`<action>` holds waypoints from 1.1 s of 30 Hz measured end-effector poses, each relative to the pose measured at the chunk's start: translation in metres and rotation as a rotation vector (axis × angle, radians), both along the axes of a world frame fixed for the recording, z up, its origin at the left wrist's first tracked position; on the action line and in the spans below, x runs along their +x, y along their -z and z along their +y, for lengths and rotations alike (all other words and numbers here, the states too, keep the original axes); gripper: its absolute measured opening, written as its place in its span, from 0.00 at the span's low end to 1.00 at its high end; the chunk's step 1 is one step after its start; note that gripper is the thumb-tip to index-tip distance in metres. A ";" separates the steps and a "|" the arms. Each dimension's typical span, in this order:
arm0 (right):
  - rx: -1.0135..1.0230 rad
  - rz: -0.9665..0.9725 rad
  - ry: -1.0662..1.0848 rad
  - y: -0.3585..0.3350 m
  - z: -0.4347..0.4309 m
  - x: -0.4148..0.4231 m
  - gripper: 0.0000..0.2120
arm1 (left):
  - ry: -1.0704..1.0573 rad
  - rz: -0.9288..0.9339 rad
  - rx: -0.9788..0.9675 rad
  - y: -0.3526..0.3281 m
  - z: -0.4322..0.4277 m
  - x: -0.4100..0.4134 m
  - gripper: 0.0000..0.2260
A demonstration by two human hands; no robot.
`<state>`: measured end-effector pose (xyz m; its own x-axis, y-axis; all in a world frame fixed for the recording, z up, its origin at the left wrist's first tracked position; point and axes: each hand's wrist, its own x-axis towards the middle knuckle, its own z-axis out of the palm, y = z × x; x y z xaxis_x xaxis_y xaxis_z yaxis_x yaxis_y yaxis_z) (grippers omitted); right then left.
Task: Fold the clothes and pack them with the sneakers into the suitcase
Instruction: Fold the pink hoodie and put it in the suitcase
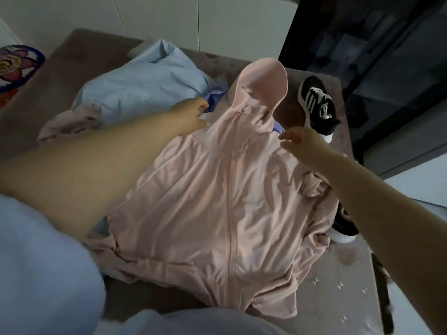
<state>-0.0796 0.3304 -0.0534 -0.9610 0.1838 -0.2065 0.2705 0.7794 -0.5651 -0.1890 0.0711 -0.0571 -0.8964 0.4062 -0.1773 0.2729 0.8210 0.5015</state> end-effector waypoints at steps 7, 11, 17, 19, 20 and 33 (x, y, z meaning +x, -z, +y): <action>-0.238 -0.066 0.249 0.011 0.024 -0.088 0.30 | -0.077 -0.008 0.034 0.034 0.014 -0.023 0.23; -0.315 -0.079 0.392 0.011 0.026 -0.137 0.26 | -0.079 -0.073 0.080 0.035 0.026 -0.030 0.23; -0.218 -0.209 0.441 0.021 0.025 -0.169 0.13 | -0.033 -0.019 0.053 0.038 0.023 -0.041 0.15; -0.049 -0.198 0.363 0.017 0.026 -0.180 0.15 | -0.065 -0.021 0.107 0.038 0.020 -0.045 0.13; -0.024 -0.128 0.340 0.014 0.029 -0.187 0.15 | -0.082 -0.016 0.137 0.038 0.018 -0.046 0.12; -0.046 0.833 -0.126 -0.080 -0.023 -0.050 0.20 | -0.320 -0.072 0.361 -0.020 -0.018 -0.071 0.09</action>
<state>-0.1292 0.3073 0.0268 -0.8153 0.0735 0.5743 -0.3366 0.7470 -0.5734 -0.2596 0.0527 -0.0370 -0.9770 0.1590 -0.1420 -0.0108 0.6284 0.7778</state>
